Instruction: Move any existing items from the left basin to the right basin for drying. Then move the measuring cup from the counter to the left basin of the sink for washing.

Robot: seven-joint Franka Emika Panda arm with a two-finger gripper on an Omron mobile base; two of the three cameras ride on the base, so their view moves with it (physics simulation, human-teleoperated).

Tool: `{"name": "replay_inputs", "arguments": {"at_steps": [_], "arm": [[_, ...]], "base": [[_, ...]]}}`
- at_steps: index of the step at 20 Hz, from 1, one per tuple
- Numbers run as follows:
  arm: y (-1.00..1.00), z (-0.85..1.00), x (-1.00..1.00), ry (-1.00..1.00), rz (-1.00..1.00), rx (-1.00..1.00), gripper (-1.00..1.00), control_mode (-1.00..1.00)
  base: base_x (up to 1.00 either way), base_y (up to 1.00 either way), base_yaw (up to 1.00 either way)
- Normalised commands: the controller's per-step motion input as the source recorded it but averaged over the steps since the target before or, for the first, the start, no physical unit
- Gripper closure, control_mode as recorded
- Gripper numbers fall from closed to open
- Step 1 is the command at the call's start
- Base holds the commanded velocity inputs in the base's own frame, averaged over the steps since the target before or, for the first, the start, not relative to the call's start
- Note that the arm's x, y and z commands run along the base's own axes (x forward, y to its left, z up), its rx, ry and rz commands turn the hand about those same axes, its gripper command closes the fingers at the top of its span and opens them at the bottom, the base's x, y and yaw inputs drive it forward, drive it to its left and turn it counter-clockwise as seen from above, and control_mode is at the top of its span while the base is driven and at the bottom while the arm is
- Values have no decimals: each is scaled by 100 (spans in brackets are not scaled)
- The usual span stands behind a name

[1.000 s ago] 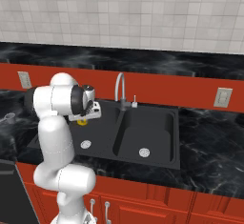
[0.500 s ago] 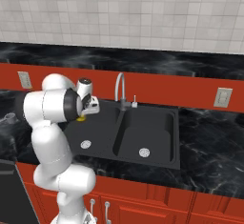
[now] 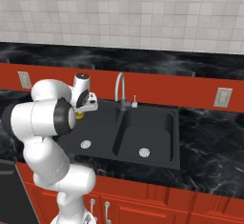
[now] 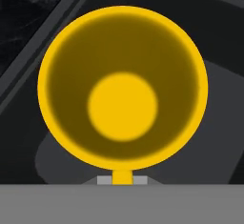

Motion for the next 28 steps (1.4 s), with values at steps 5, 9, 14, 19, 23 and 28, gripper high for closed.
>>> {"name": "replay_inputs", "arguments": {"at_steps": [5,9,14,19,23,28], "arm": [[-14,34,-32,0,-2,0,100,-100],[-19,39,-29,0,-4,0,100,-100],[-20,34,-33,0,-5,0,100,-100],[-18,23,-48,0,-6,0,100,-100],[-16,20,-48,0,-6,0,100,-100],[-26,14,-35,0,-8,0,100,-100]], "base": [[0,0,0],[0,0,0],[0,0,0],[0,0,0],[0,0,0],[0,0,0]]}}
